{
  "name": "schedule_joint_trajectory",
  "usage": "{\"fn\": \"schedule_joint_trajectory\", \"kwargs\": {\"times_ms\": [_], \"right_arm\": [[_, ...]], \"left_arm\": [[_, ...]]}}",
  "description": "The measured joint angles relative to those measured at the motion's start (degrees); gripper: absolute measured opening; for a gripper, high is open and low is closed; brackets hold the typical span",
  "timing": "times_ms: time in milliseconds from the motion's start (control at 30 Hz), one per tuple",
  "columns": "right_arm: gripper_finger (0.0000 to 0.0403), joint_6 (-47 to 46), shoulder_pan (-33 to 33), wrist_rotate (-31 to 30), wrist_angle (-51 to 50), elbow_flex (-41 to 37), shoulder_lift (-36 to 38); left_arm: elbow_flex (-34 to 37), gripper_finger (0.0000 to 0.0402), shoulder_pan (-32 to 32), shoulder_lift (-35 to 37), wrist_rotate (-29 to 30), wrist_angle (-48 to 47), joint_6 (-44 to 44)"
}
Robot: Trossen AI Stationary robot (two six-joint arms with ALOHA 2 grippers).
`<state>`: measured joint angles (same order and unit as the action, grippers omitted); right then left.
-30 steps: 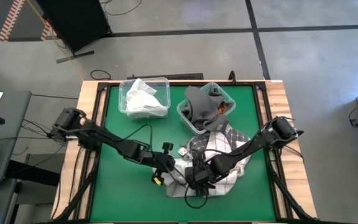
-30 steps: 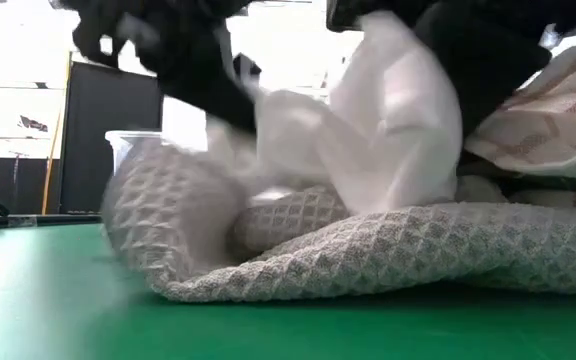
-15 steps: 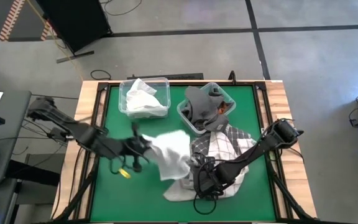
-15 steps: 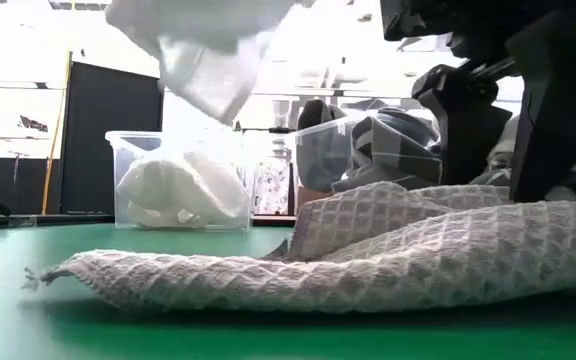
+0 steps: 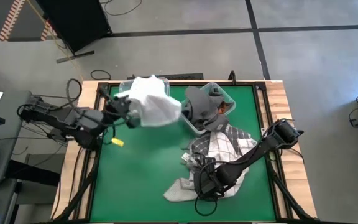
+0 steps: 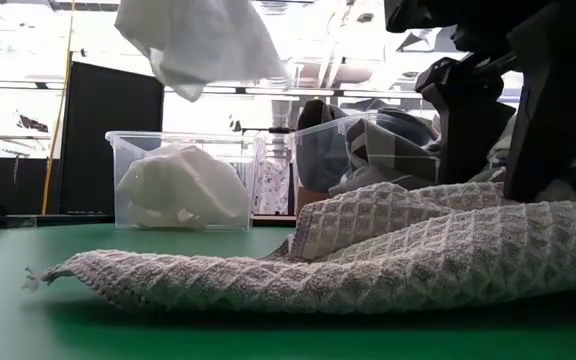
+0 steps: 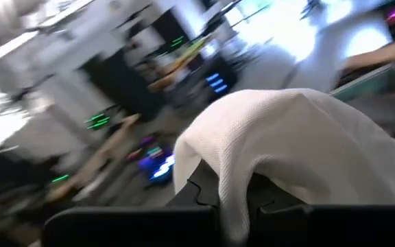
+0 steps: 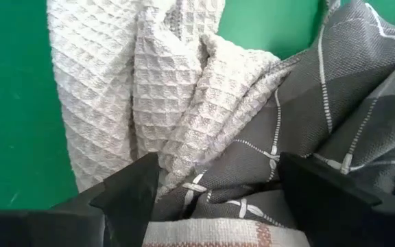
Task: Sort towels by color in basket
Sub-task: Put the white towel into the left transparent bin
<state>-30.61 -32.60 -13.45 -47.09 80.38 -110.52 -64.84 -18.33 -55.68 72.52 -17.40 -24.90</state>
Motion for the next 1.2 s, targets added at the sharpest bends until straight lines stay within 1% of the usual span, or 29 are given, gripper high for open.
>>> {"fn": "schedule_joint_trajectory", "kwargs": {"times_ms": [67,167,300,400,533,667,767,933,1000,1100,1200], "right_arm": [[0.0333,0.00,-0.03,-0.04,0.50,0.00,0.00],[0.0333,0.00,-0.10,-0.07,1.99,0.00,0.00],[0.0333,0.00,-0.09,-0.09,3.70,0.00,0.00],[0.0333,-0.05,-0.20,-0.09,3.89,0.00,0.00],[0.0333,-0.48,-0.62,-0.13,4.04,0.00,-0.02],[0.0333,-0.82,-1.13,-0.13,4.40,0.00,-0.02],[0.0333,-0.99,-1.19,-0.13,4.49,0.00,-0.02],[0.0333,-2.44,-1.85,-0.18,5.05,0.00,-0.02],[0.0333,-2.83,-2.37,-0.25,5.57,0.00,-0.02],[0.0333,-3.10,-3.21,-1.43,5.75,0.00,-0.02],[0.0333,-3.50,-3.96,-2.09,5.75,0.00,-0.02]], "left_arm": [[0.00,0.0001,3.31,-0.02,1.89,0.01,-2.82],[0.00,0.0001,8.45,-0.54,2.54,-0.07,-6.77],[0.02,0.0002,15.71,-1.99,2.49,-1.30,-10.46],[0.04,0.0003,20.44,-3.28,0.79,-5.46,-10.40],[0.04,0.0004,25.34,-6.27,-4.91,-12.98,-5.43],[0.09,0.0004,28.68,-10.67,-13.30,-18.03,1.02],[0.09,0.0005,30.47,-14.86,-18.63,-17.74,2.77],[0.09,0.0005,33.24,-21.08,-25.60,-14.29,2.93],[0.09,0.0006,34.99,-23.13,-29.35,-12.61,3.94],[0.09,0.0006,38.80,-24.92,-37.08,-11.22,8.43],[0.09,0.0006,43.59,-25.86,-45.56,-11.36,16.48]]}}
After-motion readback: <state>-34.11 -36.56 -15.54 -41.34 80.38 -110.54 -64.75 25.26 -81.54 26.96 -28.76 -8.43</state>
